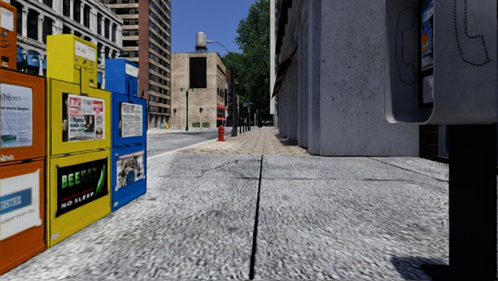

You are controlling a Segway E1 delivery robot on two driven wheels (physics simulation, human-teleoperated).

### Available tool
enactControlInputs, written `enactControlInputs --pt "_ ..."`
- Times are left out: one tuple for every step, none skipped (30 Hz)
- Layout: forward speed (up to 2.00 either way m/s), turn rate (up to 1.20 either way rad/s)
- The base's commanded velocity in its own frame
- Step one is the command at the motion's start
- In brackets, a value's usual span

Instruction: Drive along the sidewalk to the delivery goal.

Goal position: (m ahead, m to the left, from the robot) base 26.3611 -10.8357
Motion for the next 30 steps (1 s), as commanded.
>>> enactControlInputs --pt "2.00 -0.19" --pt "2.00 -0.20" --pt "2.00 -0.20" --pt "2.00 -0.20" --pt "2.00 -0.20" --pt "2.00 -0.20" --pt "2.00 -0.20" --pt "2.00 -0.20" --pt "2.00 -0.20" --pt "2.00 -0.20" --pt "2.00 -0.21" --pt "2.00 -0.22" --pt "2.00 -0.24" --pt "2.00 -0.24" --pt "2.00 -0.26" --pt "2.00 -0.26" --pt "2.00 -0.26" --pt "2.00 -0.26" --pt "2.00 -0.26" --pt "2.00 -0.26" --pt "2.00 -0.26" --pt "2.00 -0.26" --pt "2.00 -0.26" --pt "2.00 -0.26" --pt "2.00 -0.22" --pt "2.00 -0.22" --pt "2.00 -0.17" --pt "2.00 0.00" --pt "2.00 0.00" --pt "2.00 0.00"
